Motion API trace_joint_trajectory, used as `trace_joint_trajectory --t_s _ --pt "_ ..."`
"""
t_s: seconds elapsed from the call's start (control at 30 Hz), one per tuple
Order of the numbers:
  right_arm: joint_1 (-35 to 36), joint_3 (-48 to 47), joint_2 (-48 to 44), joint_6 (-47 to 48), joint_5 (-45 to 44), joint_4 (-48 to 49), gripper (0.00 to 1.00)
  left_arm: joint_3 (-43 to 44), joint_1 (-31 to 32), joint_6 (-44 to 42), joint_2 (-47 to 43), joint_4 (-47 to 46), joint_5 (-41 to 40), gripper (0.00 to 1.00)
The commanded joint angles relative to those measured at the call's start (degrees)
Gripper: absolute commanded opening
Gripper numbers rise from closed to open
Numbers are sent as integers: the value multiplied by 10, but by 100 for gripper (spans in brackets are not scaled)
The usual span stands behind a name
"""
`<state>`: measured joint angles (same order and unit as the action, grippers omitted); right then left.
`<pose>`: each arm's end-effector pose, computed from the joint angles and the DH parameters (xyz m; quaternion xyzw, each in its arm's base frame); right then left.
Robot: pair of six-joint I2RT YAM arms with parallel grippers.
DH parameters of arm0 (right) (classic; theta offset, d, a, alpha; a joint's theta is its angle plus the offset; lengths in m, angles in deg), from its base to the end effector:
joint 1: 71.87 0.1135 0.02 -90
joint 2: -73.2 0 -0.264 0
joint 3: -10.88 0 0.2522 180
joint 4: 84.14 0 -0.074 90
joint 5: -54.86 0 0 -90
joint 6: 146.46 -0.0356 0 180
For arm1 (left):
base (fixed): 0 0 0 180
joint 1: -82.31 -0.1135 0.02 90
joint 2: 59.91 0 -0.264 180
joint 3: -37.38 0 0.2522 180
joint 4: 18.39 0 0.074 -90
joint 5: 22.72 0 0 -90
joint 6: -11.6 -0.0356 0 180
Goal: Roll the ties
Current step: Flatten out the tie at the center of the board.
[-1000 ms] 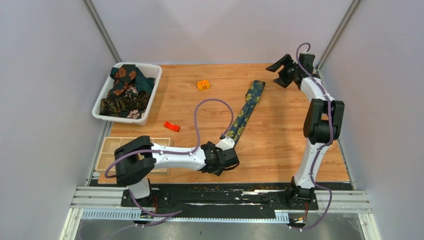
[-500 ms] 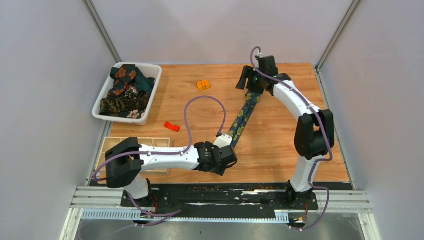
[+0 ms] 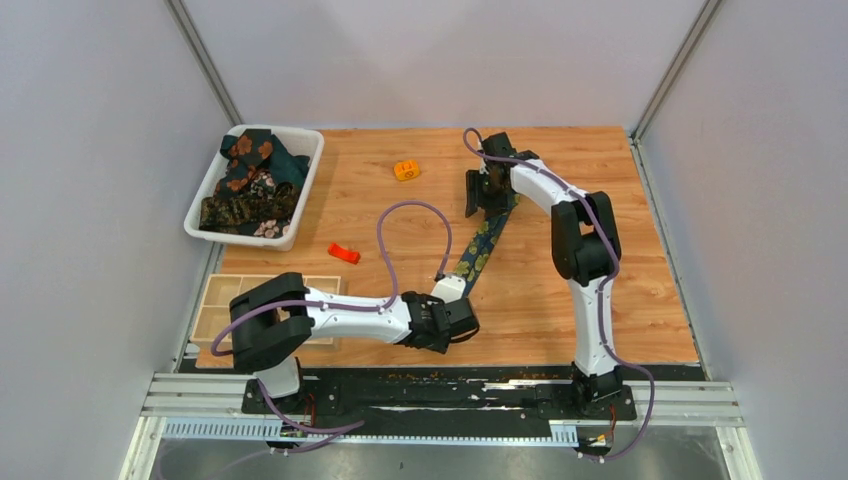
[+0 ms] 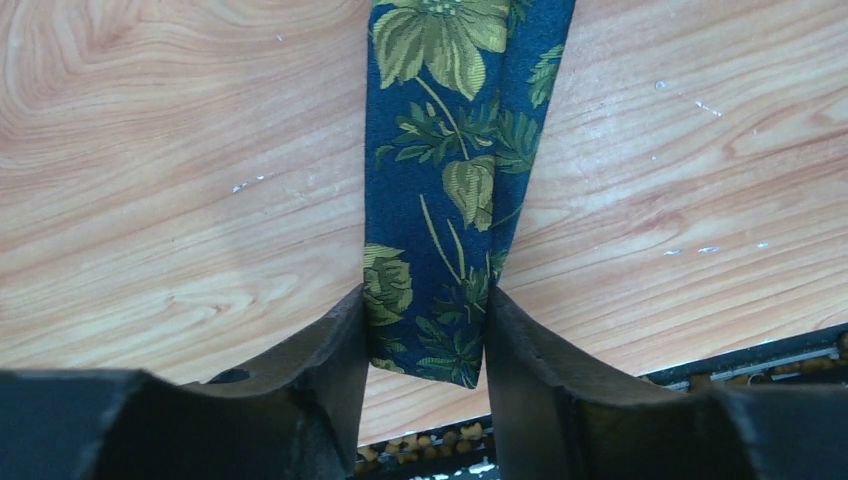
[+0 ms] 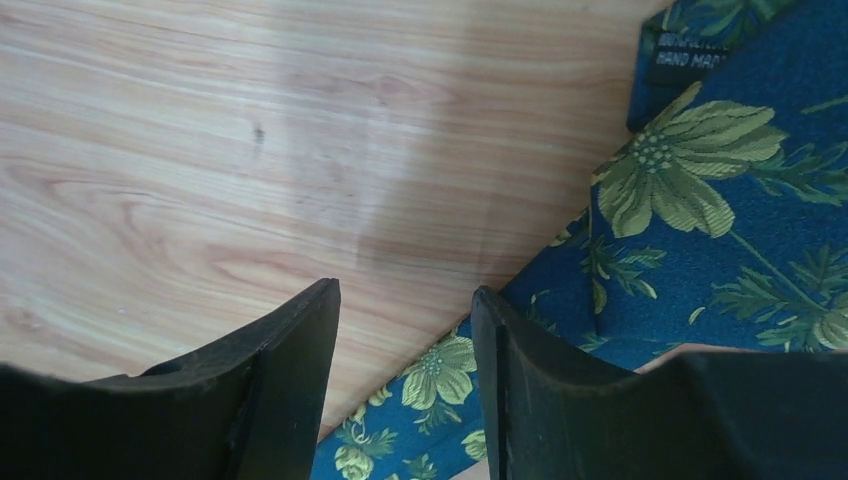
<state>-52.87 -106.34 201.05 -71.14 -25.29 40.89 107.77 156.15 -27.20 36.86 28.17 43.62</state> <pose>0.4471 0.1604 0.1761 -0.0548 0.9724 0.1413 0.1772 0.0995 -0.2922 0.1617 0.1602 0.9551 -0.0352 0.2469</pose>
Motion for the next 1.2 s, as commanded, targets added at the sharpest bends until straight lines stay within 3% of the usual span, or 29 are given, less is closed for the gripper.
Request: trace_joint_trajectory --t_s 0.0,0.33,0.53,0.7,0.87,1.17 --pt "-21 -14 11 20 -38 -24 52 -11 2 14 20 10 -42 49" --pt "-87 162 -89 -24 -53 25 52 -17 -31 -17 5 105 -171 48" --pt "-85 251 -178 -30 -60 47 58 -41 -58 -50 -36 97 -186 49" --pt "-64 252 -242 -8 -154 6 66 -53 -58 -68 -67 86 -173 63" --pt "-50 270 -273 1 -219 -19 68 -51 -57 -77 -113 94 -161 85" --pt "-49 295 -243 0 -306 -15 67 -68 -57 -132 -218 123 -150 92"
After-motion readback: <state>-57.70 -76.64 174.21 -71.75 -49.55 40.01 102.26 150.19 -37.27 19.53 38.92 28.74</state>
